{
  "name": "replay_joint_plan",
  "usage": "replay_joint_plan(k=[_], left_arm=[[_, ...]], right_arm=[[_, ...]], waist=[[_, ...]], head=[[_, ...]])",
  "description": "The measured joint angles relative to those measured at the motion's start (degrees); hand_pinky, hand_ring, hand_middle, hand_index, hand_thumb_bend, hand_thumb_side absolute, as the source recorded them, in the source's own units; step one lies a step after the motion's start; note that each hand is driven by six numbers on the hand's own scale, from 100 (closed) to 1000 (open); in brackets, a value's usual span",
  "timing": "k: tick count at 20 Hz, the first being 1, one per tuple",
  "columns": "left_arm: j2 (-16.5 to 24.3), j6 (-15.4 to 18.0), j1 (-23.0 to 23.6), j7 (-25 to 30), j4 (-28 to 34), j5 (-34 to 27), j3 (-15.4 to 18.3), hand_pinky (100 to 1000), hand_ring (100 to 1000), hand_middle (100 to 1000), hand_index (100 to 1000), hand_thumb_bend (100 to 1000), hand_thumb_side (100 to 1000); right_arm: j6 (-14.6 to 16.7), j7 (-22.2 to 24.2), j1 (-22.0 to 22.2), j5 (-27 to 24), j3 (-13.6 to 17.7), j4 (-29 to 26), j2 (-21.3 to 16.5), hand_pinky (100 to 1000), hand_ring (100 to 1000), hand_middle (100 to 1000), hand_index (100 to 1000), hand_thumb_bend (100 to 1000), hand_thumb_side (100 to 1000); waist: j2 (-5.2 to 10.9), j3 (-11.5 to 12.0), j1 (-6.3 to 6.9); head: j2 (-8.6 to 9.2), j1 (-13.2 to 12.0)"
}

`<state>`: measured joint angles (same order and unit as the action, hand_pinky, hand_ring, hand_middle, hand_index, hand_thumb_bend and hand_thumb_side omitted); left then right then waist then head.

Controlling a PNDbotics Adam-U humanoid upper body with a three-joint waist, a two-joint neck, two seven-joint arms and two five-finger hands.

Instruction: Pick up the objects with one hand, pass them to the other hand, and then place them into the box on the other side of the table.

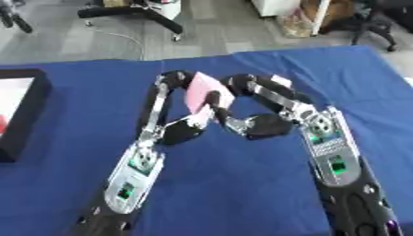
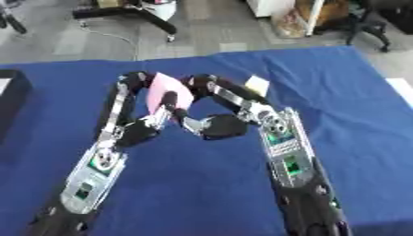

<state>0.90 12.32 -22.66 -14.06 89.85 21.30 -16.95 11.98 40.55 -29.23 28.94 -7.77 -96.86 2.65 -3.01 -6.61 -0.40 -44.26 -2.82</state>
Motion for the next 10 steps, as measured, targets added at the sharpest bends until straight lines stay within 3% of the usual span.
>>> replay_joint_plan(k=[10], left_arm=[[1.8,-2.2,1.5,-3.6,-0.3,0.0,5.4,767,417,378,512,100,319]], right_arm=[[-1.5,-1.9,-1.1,-1.0,2.6,-6.4,-0.1,775,775,748,857,100,475]], waist=[[0.0,0.0,0.0]], head=[[0.0,-4.8]])
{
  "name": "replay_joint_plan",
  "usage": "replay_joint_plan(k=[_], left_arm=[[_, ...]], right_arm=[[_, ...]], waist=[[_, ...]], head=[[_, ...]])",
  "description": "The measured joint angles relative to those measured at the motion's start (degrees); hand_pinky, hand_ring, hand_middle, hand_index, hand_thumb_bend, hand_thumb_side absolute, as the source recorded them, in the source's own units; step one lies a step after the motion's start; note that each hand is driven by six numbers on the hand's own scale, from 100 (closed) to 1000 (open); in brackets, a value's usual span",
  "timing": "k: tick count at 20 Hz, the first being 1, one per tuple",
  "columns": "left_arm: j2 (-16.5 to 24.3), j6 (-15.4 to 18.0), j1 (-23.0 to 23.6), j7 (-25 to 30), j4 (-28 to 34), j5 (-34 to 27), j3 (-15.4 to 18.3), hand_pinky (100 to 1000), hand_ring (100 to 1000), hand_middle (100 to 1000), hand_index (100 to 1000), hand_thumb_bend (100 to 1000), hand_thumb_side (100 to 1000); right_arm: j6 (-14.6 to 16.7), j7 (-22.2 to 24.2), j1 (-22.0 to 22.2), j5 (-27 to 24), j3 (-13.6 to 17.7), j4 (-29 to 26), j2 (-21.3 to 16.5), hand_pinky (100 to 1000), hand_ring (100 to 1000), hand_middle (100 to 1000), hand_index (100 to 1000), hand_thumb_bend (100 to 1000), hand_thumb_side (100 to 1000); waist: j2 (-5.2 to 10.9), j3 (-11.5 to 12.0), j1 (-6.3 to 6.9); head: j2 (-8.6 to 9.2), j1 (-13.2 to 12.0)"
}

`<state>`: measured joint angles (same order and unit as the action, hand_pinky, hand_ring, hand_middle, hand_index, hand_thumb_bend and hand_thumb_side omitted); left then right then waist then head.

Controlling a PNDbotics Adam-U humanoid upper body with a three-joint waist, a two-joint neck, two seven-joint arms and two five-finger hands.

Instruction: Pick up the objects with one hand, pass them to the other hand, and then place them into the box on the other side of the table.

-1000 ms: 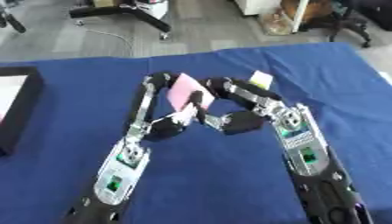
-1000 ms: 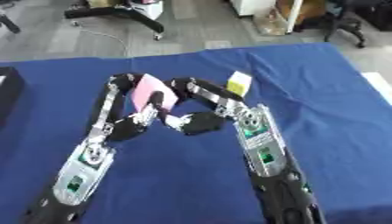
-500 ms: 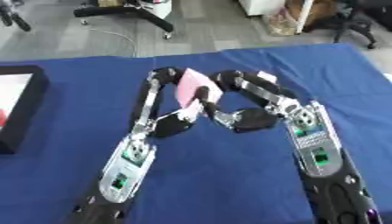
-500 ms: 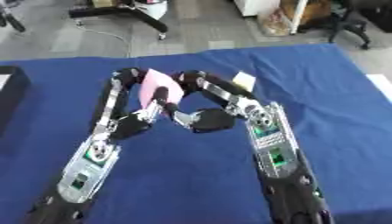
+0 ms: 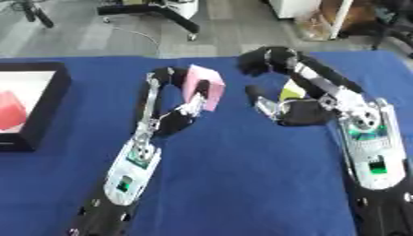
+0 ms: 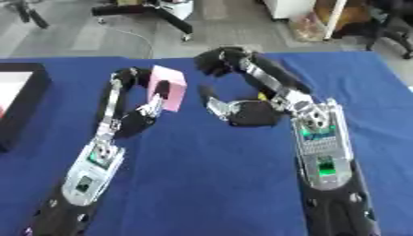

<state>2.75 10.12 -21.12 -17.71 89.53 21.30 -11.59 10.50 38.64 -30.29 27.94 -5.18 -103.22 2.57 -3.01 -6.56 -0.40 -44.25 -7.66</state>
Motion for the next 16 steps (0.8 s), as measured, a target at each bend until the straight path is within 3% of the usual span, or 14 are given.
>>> replay_joint_plan(k=[11,16], left_arm=[[0.8,-0.6,0.5,-2.6,2.2,-0.3,3.0,764,423,383,517,100,298],[5.1,-3.0,0.3,-4.3,5.4,2.9,6.5,753,430,389,529,100,222]], right_arm=[[-1.9,-2.1,-0.1,0.0,2.0,-1.8,-0.4,774,773,745,853,100,461],[-2.4,-2.5,0.7,0.1,3.0,-2.1,-0.9,773,772,743,849,100,466]], waist=[[0.0,0.3,0.0],[0.0,0.2,0.02]], head=[[0.0,-5.0],[0.0,-10.6]])
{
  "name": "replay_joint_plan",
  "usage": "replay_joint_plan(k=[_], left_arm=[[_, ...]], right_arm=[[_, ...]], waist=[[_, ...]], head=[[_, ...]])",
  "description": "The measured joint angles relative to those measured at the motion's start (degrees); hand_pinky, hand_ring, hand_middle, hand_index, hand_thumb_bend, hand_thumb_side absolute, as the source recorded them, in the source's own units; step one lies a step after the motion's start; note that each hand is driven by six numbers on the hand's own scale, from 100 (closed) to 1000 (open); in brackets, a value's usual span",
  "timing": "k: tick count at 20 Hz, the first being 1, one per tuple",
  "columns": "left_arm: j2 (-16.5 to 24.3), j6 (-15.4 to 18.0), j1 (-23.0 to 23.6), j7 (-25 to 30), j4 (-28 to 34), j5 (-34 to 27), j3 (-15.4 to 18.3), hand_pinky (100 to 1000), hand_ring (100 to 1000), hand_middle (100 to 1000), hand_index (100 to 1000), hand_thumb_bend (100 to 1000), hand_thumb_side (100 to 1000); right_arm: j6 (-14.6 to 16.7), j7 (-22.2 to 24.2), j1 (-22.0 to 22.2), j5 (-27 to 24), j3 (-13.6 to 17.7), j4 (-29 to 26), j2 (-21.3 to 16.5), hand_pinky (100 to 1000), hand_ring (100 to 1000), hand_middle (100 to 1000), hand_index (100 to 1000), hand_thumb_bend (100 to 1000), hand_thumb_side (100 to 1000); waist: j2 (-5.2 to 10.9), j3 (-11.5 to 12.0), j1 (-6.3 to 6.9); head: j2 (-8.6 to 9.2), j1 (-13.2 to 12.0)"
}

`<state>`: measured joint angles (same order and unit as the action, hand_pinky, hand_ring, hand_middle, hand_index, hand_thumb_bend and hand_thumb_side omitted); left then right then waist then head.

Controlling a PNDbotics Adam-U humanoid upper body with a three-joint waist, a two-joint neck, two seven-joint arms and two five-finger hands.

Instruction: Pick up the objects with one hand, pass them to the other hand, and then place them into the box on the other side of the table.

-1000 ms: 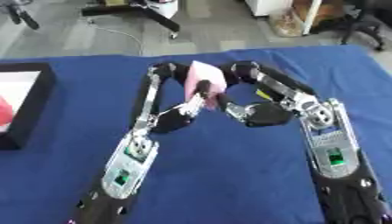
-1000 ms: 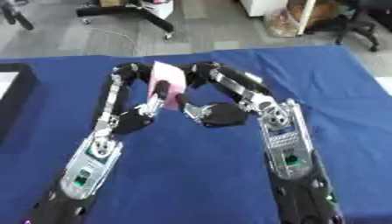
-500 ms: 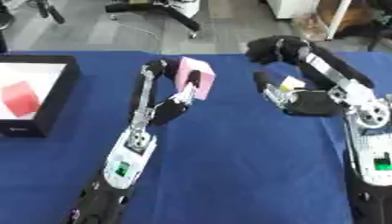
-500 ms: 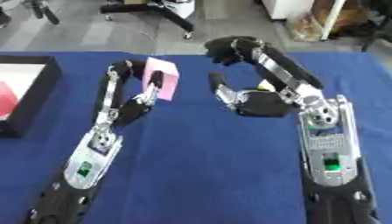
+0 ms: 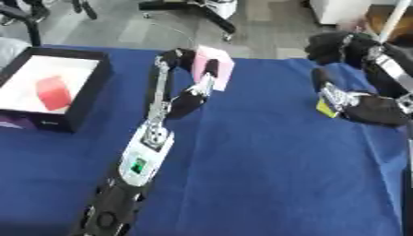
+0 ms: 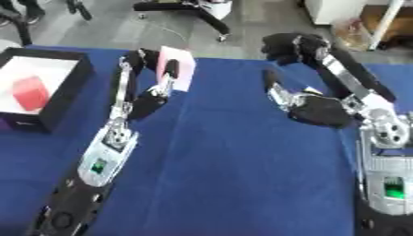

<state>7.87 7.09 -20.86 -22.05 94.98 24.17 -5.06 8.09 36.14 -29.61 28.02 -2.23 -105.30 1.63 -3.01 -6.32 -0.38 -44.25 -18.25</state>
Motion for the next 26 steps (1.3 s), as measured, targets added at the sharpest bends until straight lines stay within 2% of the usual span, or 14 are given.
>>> replay_joint_plan(k=[3,5,7,10,12,18,23,24,25,26], left_arm=[[6.1,-4.3,-0.8,-0.9,2.4,4.7,3.4,744,444,404,550,100,142],[12.0,-8.2,-0.9,-0.6,3.0,9.0,5.9,738,457,416,571,100,100],[18.5,-12.3,-0.9,0.6,2.6,14.1,8.0,735,467,427,589,100,100],[26.5,-17.4,-0.8,4.3,-1.7,21.6,10.1,732,476,436,605,108,100],[30.3,-19.7,-1.0,7.3,-6.2,25.7,10.6,732,481,442,613,126,100],[36.1,-23.4,-5.0,15.7,-23.0,35.3,10.8,728,489,430,636,206,100],[37.2,-26.1,-8.7,20.7,-35.7,41.1,10.6,744,541,492,693,286,100],[37.2,-26.7,-9.4,21.7,-38.1,42.0,10.5,756,577,541,736,331,151],[37.2,-27.2,-10.1,22.5,-40.3,42.7,10.4,758,584,550,744,354,179],[37.2,-27.7,-10.7,23.1,-42.1,43.1,10.4,779,639,615,803,557,335]], right_arm=[[-0.4,0.0,0.7,0.3,0.3,-0.2,-0.3,772,770,742,847,100,470],[-0.5,0.1,1.2,0.5,0.4,-0.3,-0.5,771,770,741,846,100,473],[-0.7,0.3,1.6,0.6,0.4,-0.3,-0.6,771,770,741,846,100,473],[-0.8,0.5,2.0,0.8,0.5,-0.3,-0.9,770,769,740,845,100,479],[-0.9,0.6,2.5,0.9,0.5,-0.3,-0.9,770,769,740,845,100,481],[-0.8,1.3,2.9,0.9,0.7,-0.3,-1.0,770,768,739,843,100,492],[-0.7,1.6,3.0,0.8,0.7,-0.3,-1.0,770,767,738,841,100,499],[-0.7,1.6,3.0,0.7,0.7,-0.3,-1.0,770,767,737,841,100,500],[-0.7,1.7,3.0,0.7,0.7,-0.3,-1.0,770,767,737,840,100,500],[-0.7,1.8,3.1,0.6,0.7,-0.3,-1.0,770,767,737,840,100,501]], waist=[[0.05,0.0,0.28],[0.07,0.0,1.17],[0.07,-0.3,1.85],[0.08,-0.4,2.07],[0.09,-0.7,2.37],[0.38,-1.7,2.41],[0.38,-2.2,2.41],[0.38,-2.3,2.41],[0.38,-2.3,2.41],[0.38,-2.4,2.41]], head=[[0.0,-4.1],[0.01,-6.0],[0.01,-7.3],[0.01,-8.4],[0.01,-8.5],[0.01,-7.9],[0.01,-6.8],[0.01,-6.5],[0.01,-6.3],[0.01,-6.2]])
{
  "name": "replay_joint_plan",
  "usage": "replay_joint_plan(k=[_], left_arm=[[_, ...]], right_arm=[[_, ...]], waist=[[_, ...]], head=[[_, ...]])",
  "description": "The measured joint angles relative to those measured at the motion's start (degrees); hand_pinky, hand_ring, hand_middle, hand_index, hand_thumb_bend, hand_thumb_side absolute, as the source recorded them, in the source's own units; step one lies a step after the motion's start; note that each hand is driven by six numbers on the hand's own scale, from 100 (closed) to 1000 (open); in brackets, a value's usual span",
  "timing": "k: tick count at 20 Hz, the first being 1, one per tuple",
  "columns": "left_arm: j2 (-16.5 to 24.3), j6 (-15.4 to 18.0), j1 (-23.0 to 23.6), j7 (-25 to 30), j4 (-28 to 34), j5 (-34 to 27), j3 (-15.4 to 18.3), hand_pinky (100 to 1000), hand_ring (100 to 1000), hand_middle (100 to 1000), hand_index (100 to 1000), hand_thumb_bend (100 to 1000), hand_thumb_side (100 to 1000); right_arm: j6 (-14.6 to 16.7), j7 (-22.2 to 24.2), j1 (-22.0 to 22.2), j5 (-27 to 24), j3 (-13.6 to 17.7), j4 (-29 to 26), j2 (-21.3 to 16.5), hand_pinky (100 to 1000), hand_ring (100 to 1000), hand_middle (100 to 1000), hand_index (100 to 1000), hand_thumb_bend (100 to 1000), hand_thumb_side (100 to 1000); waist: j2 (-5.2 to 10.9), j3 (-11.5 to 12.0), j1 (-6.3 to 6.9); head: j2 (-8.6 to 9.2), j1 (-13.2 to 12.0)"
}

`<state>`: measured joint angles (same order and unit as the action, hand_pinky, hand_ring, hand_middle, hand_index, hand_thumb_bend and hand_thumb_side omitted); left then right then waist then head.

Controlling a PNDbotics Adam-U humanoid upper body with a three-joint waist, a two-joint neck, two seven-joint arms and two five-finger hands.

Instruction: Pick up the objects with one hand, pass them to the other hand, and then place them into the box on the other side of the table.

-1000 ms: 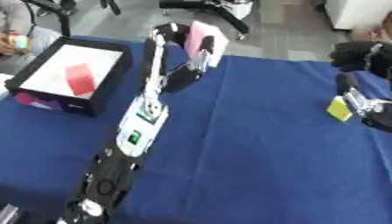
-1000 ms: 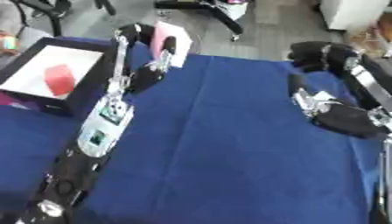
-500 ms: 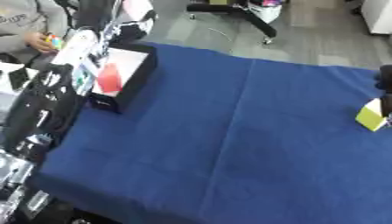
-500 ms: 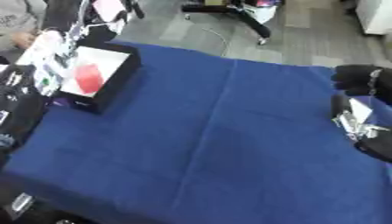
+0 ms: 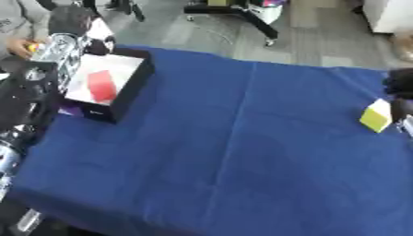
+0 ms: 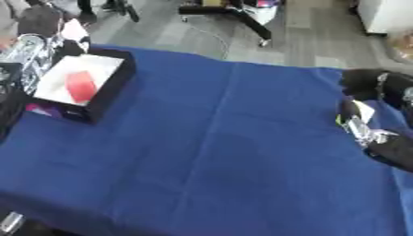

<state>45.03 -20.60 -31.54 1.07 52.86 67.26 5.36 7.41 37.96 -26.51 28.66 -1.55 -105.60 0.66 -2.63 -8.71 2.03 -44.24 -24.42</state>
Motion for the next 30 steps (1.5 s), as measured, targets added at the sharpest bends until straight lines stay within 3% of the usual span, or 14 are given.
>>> replay_joint_plan(k=[1,2,3,4,6,10,13,17,18,19,22,26,30], left_arm=[[0.0,-0.4,-0.5,0.4,-1.5,0.4,-0.1,794,667,652,830,621,381],[-0.1,-0.8,-0.8,0.6,-2.7,0.7,-0.3,831,737,742,894,839,507],[-0.1,-1.3,-1.0,0.8,-3.7,1.0,-0.3,844,774,786,928,962,536],[-0.2,-1.9,-1.2,0.9,-4.5,1.5,-0.3,851,797,814,948,1000,550],[-0.3,-3.5,-1.2,0.8,-5.1,2.2,-0.3,867,829,852,973,1000,553],[-0.3,-6.3,-1.0,-1.6,-2.4,2.2,0.2,866,789,807,939,1000,515],[-0.5,-6.6,0.8,-5.2,5.8,-1.3,1.3,865,755,765,905,919,495],[-1.6,-6.6,3.4,-9.5,16.4,-9.1,2.0,865,755,765,905,919,495],[-1.7,-6.7,3.5,-10.1,17.5,-10.3,2.0,873,713,708,855,718,480],[-1.8,-6.7,3.6,-10.6,18.3,-11.3,1.9,869,705,699,850,708,480],[-3.6,-5.5,1.2,-12.5,21.4,-13.8,0.0,861,678,668,827,674,488],[-8.6,-2.4,-0.7,-16.0,26.8,-17.3,-5.0,856,657,644,810,654,496],[-14.4,1.3,1.8,-19.6,32.7,-21.0,-11.0,854,638,621,796,623,508]], right_arm=[[0.0,0.1,0.1,-0.1,0.0,0.0,0.0,770,767,737,840,100,501],[0.0,0.1,0.1,-0.1,0.0,0.0,0.0,770,767,737,840,100,501],[0.0,0.1,0.1,-0.2,0.0,0.0,0.0,770,767,736,840,100,503],[0.0,0.2,0.1,-0.2,0.0,0.0,0.0,770,767,736,840,100,503],[0.0,0.2,0.1,-0.2,0.0,0.0,0.0,770,766,735,840,100,503],[-0.1,0.1,0.1,-0.2,0.0,0.0,0.0,770,767,736,843,100,503],[-0.2,-0.1,0.0,-0.1,0.5,0.1,0.0,771,767,738,845,100,495],[-0.2,-0.9,-0.5,0.4,1.2,1.1,-0.5,771,767,738,845,100,495],[-0.2,-1.0,-0.6,0.4,1.3,1.2,-0.5,778,774,759,863,100,494],[-0.3,-1.2,-0.8,0.6,1.4,1.5,-0.6,780,776,770,865,100,492],[-1.4,-2.2,-3.3,2.0,3.4,3.7,-2.8,785,775,815,891,100,506],[-4.5,-4.1,-9.2,5.2,6.6,9.0,-7.5,791,794,870,904,100,552],[-8.1,-4.0,-14.9,8.8,8.4,14.9,-10.8,817,852,923,935,100,578]], waist=[[0.0,-0.1,0.0],[0.0,-0.2,0.0],[0.0,-0.3,0.0],[0.0,-0.3,0.0],[0.0,-0.4,0.0],[0.0,-0.3,0.0],[0.0,-0.1,0.0],[0.0,0.0,-0.02],[0.0,0.0,-0.02],[0.0,-0.1,-0.03],[0.36,-1.5,-1.51],[0.36,0.2,-2.09],[0.36,1.6,-2.09]], head=[[0.0,0.2],[0.0,0.4],[0.0,0.5],[0.0,0.5],[0.0,0.7],[0.0,1.0],[0.0,2.0],[0.0,3.3],[0.0,3.4],[0.0,5.1],[-0.01,14.0],[-0.02,25.6],[-0.02,32.1]])
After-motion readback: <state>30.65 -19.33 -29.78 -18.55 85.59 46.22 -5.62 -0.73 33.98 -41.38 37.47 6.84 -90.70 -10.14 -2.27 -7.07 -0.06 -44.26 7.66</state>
